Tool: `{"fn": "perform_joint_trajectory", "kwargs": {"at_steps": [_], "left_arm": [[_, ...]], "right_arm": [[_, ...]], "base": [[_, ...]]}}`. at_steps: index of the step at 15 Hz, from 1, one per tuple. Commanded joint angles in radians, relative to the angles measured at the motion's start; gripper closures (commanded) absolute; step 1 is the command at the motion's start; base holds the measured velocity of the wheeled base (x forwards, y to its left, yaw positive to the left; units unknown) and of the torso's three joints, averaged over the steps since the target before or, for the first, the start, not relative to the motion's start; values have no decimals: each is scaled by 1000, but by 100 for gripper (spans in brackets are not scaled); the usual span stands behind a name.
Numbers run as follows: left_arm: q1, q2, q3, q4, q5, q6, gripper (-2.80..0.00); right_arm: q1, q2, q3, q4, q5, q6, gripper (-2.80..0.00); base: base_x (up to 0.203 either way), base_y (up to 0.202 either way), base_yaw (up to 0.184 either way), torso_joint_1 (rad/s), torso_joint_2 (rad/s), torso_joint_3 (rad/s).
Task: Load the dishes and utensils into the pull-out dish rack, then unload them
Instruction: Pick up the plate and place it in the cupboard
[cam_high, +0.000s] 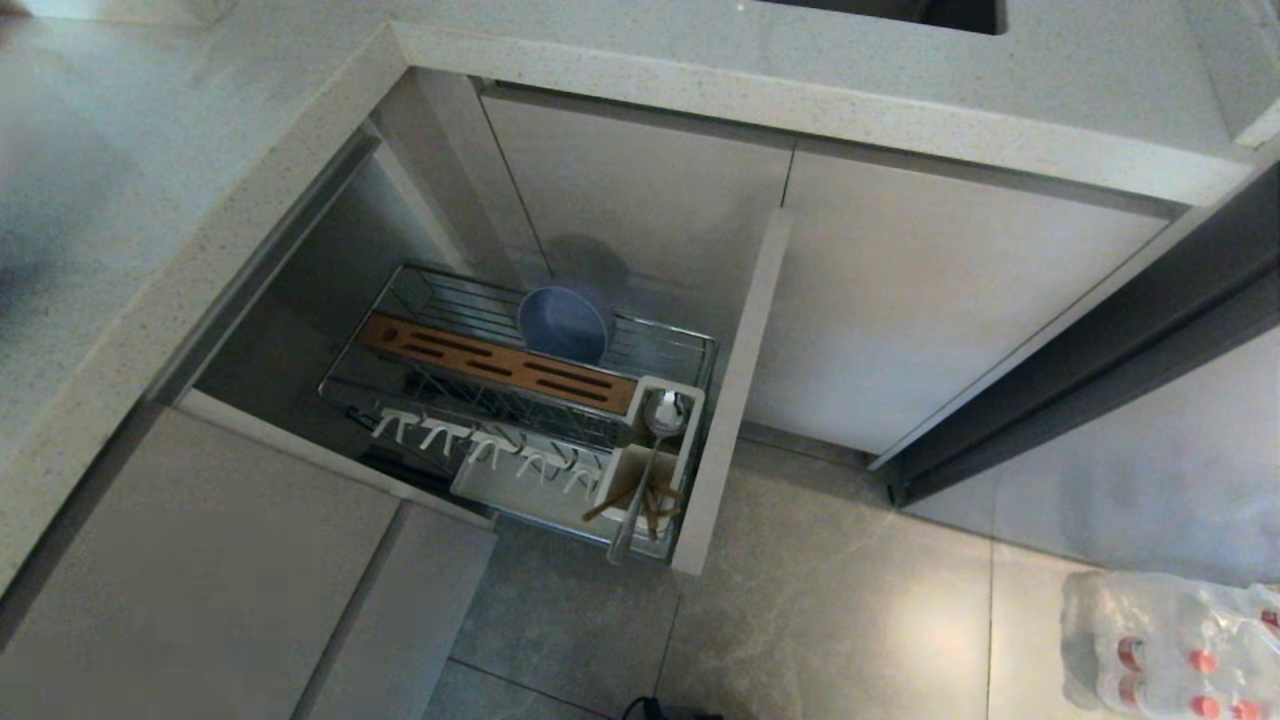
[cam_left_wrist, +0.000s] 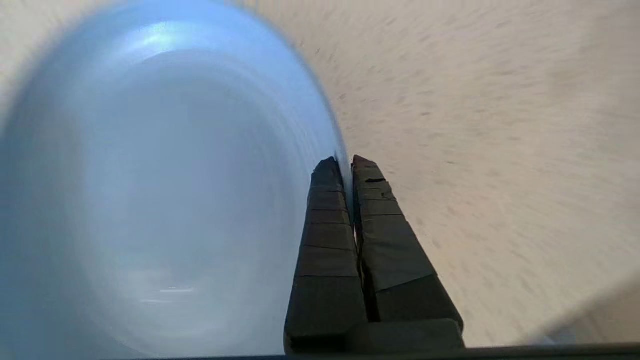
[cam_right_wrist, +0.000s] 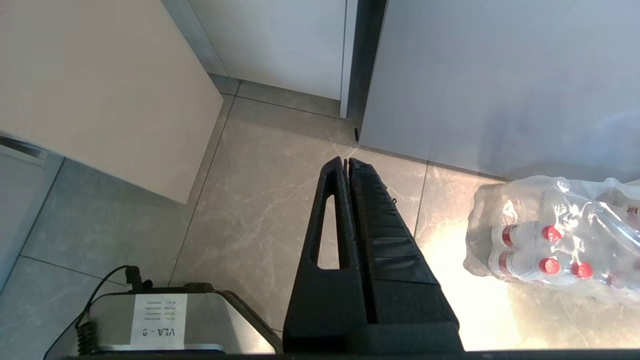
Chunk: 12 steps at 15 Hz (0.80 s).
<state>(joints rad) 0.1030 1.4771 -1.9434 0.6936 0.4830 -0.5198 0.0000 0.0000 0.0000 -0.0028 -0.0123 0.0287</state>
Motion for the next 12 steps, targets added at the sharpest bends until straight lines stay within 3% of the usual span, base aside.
{"fn": "perform_joint_trajectory", "kwargs": {"at_steps": [1, 2, 6, 10, 12], "left_arm": [[-8, -57, -1, 1, 4, 50, 0], [-22, -74, 0, 0, 5, 81, 0], [-63, -142, -1, -13, 2, 81, 0], [-216, -186, -1, -67, 2, 75, 0], [-333, -212, 1, -72, 2, 62, 0]], "right_arm": [[0, 1, 0, 0, 0, 0, 0], [0, 2, 0, 0, 0, 0, 0], [0, 2, 0, 0, 0, 0, 0], [0, 2, 0, 0, 0, 0, 0], [0, 2, 0, 0, 0, 0, 0]], "base": [[0, 0, 0, 0, 0, 0], [0, 0, 0, 0, 0, 0], [0, 0, 0, 0, 0, 0], [0, 0, 0, 0, 0, 0], [0, 0, 0, 0, 0, 0]]}}
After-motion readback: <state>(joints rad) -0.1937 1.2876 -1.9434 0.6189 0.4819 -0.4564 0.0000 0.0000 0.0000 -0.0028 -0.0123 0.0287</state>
